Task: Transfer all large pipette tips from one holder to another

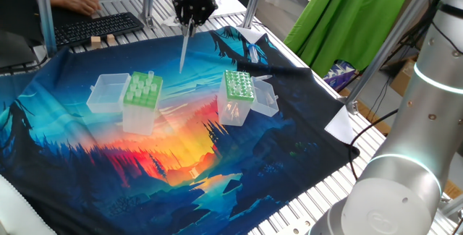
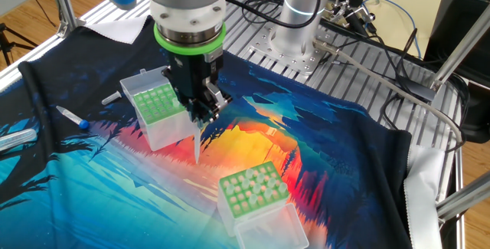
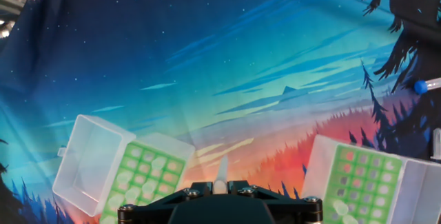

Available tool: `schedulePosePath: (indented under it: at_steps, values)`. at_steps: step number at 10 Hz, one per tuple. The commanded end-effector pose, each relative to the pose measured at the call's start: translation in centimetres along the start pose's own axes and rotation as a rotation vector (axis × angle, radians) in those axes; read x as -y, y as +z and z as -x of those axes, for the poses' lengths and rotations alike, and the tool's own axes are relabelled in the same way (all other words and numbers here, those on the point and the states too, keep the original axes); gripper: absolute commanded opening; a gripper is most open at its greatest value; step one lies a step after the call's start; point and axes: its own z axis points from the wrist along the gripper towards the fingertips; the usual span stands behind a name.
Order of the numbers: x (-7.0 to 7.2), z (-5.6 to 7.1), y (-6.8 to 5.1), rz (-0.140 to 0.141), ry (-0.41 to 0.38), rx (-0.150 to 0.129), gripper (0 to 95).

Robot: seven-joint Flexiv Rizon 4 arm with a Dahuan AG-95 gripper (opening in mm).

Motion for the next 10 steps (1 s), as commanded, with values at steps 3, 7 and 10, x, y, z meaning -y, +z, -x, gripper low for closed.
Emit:
schedulePosePath:
  at_steps: [3,7,10]
  values:
    - [-0.6,0.4,0.3,0.011,0.037,-0.014,0.0]
    - [-5.8,3.2,4.8,0.016,0.074,-0.033,0.0]
    - [-7.8,4.2,7.1,0.004,0.083,-0.027,0.0]
